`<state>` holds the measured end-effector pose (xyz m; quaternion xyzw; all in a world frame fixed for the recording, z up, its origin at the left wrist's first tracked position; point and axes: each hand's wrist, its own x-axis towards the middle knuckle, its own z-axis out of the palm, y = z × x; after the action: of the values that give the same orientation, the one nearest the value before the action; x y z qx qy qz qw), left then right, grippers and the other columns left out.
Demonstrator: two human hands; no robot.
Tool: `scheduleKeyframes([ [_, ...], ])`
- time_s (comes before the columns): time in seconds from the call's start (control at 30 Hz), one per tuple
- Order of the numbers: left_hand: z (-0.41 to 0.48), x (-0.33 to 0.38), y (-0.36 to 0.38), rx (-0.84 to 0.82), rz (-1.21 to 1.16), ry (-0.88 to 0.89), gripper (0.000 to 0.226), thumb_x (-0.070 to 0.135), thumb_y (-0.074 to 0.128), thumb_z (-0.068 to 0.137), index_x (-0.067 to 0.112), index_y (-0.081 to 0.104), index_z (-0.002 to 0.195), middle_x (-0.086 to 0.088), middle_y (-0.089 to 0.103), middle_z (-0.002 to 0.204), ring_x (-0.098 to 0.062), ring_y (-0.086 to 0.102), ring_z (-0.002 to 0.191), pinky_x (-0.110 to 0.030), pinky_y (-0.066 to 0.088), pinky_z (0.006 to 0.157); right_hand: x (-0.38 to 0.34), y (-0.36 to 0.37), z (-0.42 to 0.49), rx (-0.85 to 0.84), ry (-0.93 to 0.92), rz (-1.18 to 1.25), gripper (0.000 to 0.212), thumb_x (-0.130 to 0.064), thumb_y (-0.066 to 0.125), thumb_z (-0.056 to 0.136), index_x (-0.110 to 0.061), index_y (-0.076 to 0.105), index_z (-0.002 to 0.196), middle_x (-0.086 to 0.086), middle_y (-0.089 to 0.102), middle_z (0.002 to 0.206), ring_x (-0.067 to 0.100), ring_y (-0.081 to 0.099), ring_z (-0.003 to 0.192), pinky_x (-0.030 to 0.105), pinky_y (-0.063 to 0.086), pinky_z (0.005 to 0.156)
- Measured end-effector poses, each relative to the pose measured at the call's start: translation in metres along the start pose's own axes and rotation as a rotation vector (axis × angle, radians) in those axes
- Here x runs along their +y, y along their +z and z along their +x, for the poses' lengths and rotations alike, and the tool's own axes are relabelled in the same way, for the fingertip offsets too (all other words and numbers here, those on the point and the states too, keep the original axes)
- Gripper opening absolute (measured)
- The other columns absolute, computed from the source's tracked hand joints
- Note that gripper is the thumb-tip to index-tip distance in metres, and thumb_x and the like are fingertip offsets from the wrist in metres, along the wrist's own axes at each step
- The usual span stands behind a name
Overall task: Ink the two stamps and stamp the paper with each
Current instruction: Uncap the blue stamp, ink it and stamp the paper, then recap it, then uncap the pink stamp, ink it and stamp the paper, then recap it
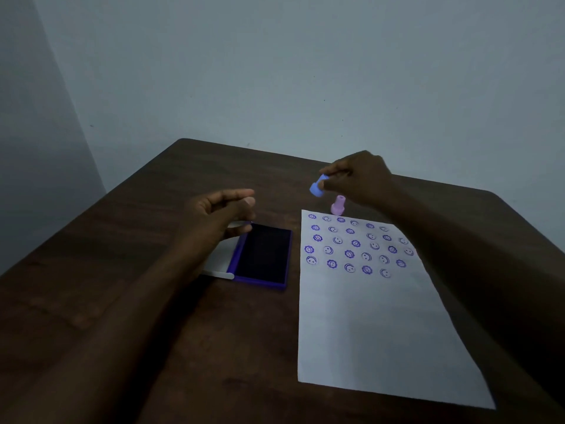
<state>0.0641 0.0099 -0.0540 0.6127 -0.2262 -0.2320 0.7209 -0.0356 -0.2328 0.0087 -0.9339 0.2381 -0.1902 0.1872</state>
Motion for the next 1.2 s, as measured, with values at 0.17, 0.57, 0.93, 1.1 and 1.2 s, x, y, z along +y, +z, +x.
scheduleKeyframes([
  [0.17, 0.0, -0.001, 0.0, -0.008, 0.012, -0.013, 0.018, 0.019, 0.068, 0.086, 0.025, 0.072, 0.102, 0.0, 0.075, 0.098, -0.01, 0.073, 0.086, -0.018, 0.058, 0.065, 0.01, 0.025, 0.021, -0.108, 0.047, -0.121, 0.025, -0.035, 0.075, 0.079, -0.028, 0.077, 0.103, -0.011, 0.068, 0.06, 0.011, 0.073, 0.083, 0.036, 0.053, 0.092],
  [0.57, 0.003, -0.005, 0.002, -0.001, 0.019, -0.004, 0.017, 0.021, 0.069, 0.085, 0.026, 0.073, 0.1, 0.003, 0.076, 0.094, -0.007, 0.073, 0.081, -0.017, 0.057, 0.065, 0.019, 0.037, 0.025, -0.149, 0.025, -0.213, 0.043, -0.051, 0.074, 0.07, -0.034, 0.071, 0.109, -0.014, 0.059, 0.053, 0.009, 0.064, 0.095, 0.04, 0.046, 0.097],
  [0.93, 0.002, -0.005, 0.003, -0.007, 0.015, -0.003, 0.019, 0.022, 0.07, 0.083, 0.025, 0.073, 0.101, 0.002, 0.075, 0.097, -0.009, 0.072, 0.084, -0.019, 0.057, 0.066, 0.046, -0.001, 0.006, -0.198, 0.097, -0.105, 0.023, -0.032, 0.081, 0.072, -0.022, 0.079, 0.092, -0.013, 0.07, 0.081, 0.01, 0.064, 0.093, 0.029, 0.049, 0.088],
  [1.1, 0.001, -0.004, 0.003, -0.018, 0.013, -0.013, 0.028, 0.029, 0.072, 0.073, 0.026, 0.072, 0.101, 0.003, 0.074, 0.098, -0.009, 0.071, 0.084, -0.019, 0.057, 0.066, 0.053, 0.006, 0.003, -0.136, 0.084, -0.051, 0.022, -0.029, 0.078, 0.077, -0.017, 0.078, 0.095, -0.007, 0.071, 0.081, 0.013, 0.069, 0.092, 0.025, 0.05, 0.083],
  [1.2, 0.001, -0.004, 0.003, -0.022, 0.019, -0.017, 0.025, 0.026, 0.071, 0.077, 0.025, 0.072, 0.102, 0.002, 0.073, 0.102, -0.01, 0.07, 0.087, -0.021, 0.057, 0.068, 0.055, 0.009, 0.002, -0.133, 0.087, -0.039, 0.019, -0.031, 0.081, 0.073, -0.02, 0.079, 0.089, -0.014, 0.07, 0.073, 0.005, 0.065, 0.078, 0.014, 0.043, 0.066],
])
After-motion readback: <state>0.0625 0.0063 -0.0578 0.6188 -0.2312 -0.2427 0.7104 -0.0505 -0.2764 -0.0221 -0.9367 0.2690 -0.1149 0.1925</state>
